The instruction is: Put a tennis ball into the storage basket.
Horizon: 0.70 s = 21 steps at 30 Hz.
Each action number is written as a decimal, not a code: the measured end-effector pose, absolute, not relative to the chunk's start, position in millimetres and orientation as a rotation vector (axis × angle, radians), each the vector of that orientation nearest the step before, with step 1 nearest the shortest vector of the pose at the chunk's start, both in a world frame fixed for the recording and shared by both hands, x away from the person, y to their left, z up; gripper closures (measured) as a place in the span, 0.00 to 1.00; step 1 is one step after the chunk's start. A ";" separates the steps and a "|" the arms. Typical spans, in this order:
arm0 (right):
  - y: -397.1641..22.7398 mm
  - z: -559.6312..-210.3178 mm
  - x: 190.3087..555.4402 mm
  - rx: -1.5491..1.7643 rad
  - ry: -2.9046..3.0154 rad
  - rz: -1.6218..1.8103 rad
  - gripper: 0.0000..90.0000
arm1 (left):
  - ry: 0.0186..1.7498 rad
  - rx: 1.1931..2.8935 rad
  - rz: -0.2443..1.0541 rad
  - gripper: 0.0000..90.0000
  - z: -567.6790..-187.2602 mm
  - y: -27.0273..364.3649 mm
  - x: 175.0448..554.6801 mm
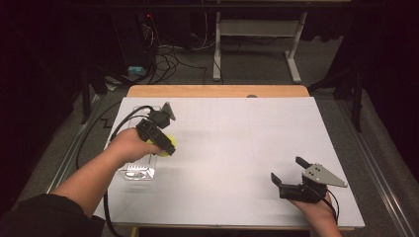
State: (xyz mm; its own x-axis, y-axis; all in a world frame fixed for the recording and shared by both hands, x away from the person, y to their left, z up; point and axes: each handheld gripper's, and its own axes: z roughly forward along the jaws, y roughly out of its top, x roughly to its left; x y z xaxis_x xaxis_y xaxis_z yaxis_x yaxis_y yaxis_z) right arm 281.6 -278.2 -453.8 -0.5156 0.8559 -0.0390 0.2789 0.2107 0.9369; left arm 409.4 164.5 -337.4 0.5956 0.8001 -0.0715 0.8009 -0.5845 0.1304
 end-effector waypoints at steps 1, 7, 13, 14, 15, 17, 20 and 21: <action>-279.9 -454.3 280.8 1.047 1.917 1.298 0.00 | 1.367 2.663 -0.003 0.29 -336.8 170.1 409.8; -285.5 -456.4 276.7 1.059 1.913 1.291 0.00 | 1.450 2.631 0.013 0.29 -333.8 199.8 410.7; -287.0 -457.0 273.5 1.061 1.919 1.296 0.00 | 1.514 2.602 0.028 0.29 -333.9 222.0 409.8; -287.0 -457.1 273.3 1.060 1.919 1.296 0.00 | 1.523 2.601 0.025 0.29 -333.7 224.9 409.8; -287.1 -457.1 273.0 1.060 1.919 1.293 0.00 | 1.529 2.597 0.030 0.29 -333.9 227.3 409.5; -287.1 -457.1 273.1 1.058 1.918 1.292 0.00 | 1.537 2.595 0.032 0.29 -334.1 230.5 409.0; -287.1 -457.2 273.4 1.061 1.918 1.294 0.00 | 1.542 2.594 0.029 0.29 -334.5 232.5 408.4; -287.2 -457.4 273.5 1.061 1.919 1.294 0.00 | 1.543 2.596 0.025 0.29 -335.1 232.8 408.5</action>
State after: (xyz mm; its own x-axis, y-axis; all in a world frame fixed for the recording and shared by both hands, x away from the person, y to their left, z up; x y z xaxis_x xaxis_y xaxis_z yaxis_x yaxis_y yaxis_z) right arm 273.5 -287.2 -457.4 -0.5105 0.8592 -0.0356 0.2886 0.2102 0.9341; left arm 408.5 232.8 -335.1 0.4797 0.8762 -0.0477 0.8742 -0.4725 0.1120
